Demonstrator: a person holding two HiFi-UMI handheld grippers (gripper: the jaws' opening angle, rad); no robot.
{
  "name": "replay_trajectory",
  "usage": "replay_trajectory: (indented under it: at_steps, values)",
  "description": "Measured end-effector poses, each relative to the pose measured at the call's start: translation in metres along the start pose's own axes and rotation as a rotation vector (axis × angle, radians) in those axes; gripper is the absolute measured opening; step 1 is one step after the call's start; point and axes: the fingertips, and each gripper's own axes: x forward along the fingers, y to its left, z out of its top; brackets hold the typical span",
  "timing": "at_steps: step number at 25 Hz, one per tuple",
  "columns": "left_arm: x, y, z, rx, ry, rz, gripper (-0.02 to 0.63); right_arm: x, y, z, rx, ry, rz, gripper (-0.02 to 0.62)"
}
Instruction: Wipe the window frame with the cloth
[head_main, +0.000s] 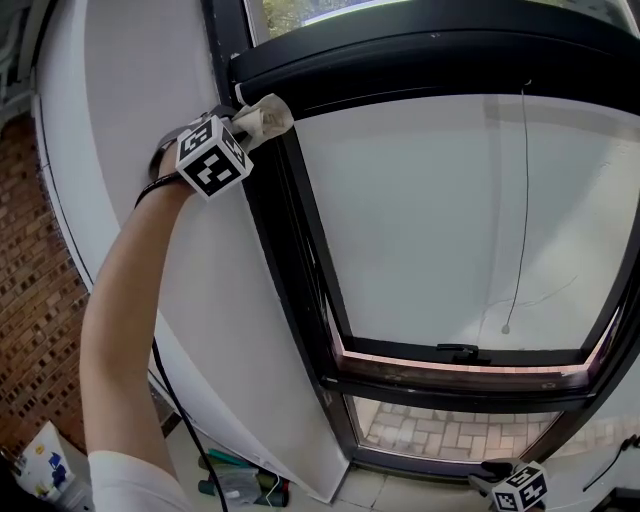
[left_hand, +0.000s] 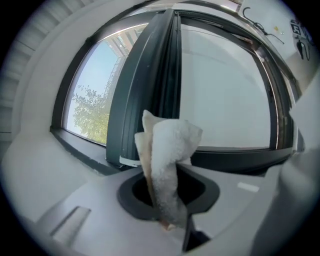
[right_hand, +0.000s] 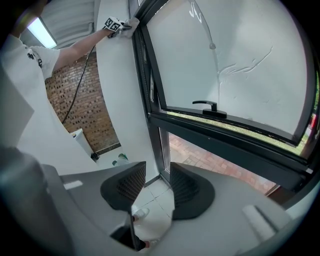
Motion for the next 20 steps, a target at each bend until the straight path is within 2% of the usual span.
replay_trajectory:
  at_steps: [4, 8, 10, 13, 15, 20]
  values:
    - [0.005, 0.009, 0.002, -0.011, 0.014, -0.012, 0.095, -0.001, -0.002, -0.001, 0.006, 0.001, -0.006, 0.152]
    - [-0.010, 0.014, 0.003, -0.063, -0.026, -0.007, 0.093, -0.005, -0.003, -0.004, 0.010, -0.001, -0.013, 0.152]
    - [-0.025, 0.026, 0.003, -0.160, -0.055, 0.033, 0.092, -0.008, -0.005, -0.007, 0.010, 0.002, -0.015, 0.152]
    - [-0.043, 0.042, 0.000, -0.389, -0.060, 0.077, 0.092, -0.013, -0.008, -0.011, 0.005, 0.006, -0.010, 0.152]
    - [-0.047, 0.048, -0.002, -0.513, -0.053, 0.095, 0.092, -0.016, -0.008, -0.012, -0.001, 0.005, -0.003, 0.152]
    - [-0.039, 0.044, 0.021, -0.693, -0.075, 0.058, 0.092, -0.027, -0.012, -0.018, -0.010, -0.005, 0.009, 0.152]
